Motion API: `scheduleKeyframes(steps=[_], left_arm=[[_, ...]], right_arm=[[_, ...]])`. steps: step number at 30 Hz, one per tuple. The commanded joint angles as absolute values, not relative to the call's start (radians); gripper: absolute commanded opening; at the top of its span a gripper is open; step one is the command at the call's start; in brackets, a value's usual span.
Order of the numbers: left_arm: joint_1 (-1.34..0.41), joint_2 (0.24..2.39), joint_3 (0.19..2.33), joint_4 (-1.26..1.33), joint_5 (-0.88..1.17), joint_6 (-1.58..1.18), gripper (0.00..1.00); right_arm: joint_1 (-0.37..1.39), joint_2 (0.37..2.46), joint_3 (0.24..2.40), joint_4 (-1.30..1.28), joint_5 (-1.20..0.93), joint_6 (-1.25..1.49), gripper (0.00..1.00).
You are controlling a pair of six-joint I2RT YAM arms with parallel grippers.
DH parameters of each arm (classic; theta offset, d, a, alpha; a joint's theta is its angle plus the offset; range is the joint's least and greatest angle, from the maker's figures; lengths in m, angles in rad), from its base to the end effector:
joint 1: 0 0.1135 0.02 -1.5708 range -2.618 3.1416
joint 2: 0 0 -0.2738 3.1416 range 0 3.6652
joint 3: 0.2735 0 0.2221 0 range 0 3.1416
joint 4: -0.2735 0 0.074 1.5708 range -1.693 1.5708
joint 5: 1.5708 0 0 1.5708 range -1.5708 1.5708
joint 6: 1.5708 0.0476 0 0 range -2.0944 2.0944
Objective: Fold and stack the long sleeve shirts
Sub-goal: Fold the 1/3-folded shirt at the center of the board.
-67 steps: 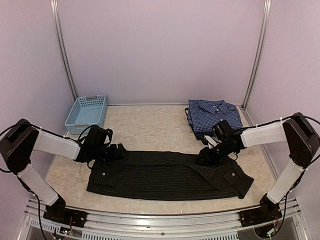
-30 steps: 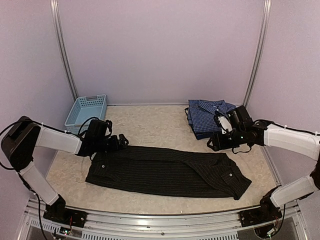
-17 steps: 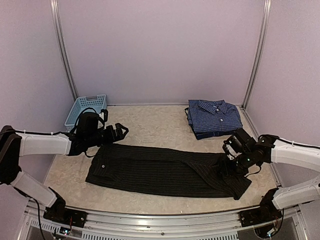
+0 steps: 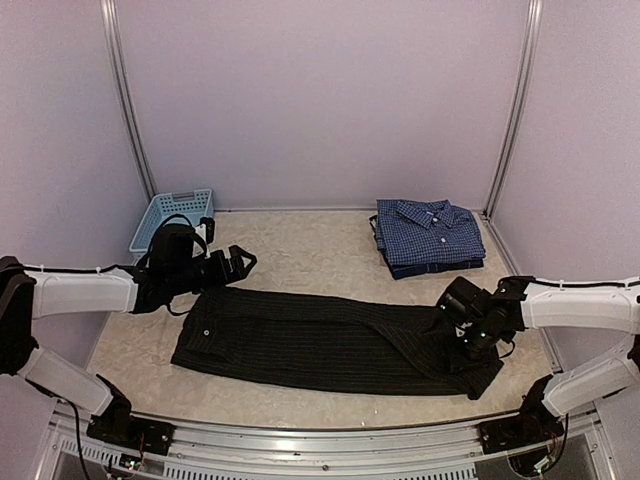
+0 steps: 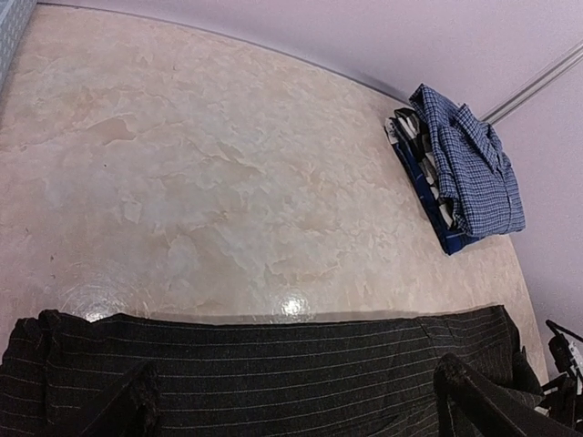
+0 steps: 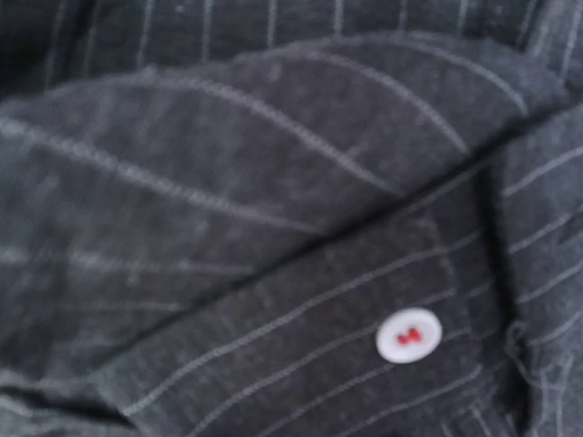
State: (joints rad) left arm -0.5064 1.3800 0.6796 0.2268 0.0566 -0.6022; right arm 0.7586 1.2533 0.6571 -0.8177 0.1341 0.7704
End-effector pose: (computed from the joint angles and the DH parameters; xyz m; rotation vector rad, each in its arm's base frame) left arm 0.2421 -0.1374 0.2349 -0.0651 2.1269 -0.7356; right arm 0.1235 0.1083 0.1835 0.0328 2.9357 0.0175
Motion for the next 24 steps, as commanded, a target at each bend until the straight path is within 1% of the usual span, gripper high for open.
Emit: scheduleKeyframes(steps=[1,6,12,13,19,24], left_arm=[[-0.515,1.368,0.671,0.216,0.075,-0.609,0.99],[-0.514,1.373,0.672,0.222,0.082,-0.611,0.99],[-0.512,1.374,0.672,0.217,0.085,-0.610,0.99],[-0.511,1.373,0.672,0.213,0.082,-0.610,0.99],[-0.474,1.340,0.657,0.201,0.108,-0.653,0.99],[-0.402,1.321,0.620,0.284,0.274,-0.722,0.99]], right_arm=[[0.767,1.277,0.672,-0.840,0.183,0.792,0.39],[0.770,1.292,0.673,-0.845,0.206,0.808,0.29],[0.772,1.268,0.673,-0.842,0.205,0.811,0.02],[0.774,1.263,0.674,-0.844,0.202,0.813,0.00],[0.805,1.165,0.741,-0.924,0.198,0.853,0.00],[0.822,1.005,0.898,-1.054,0.191,0.867,0.00]])
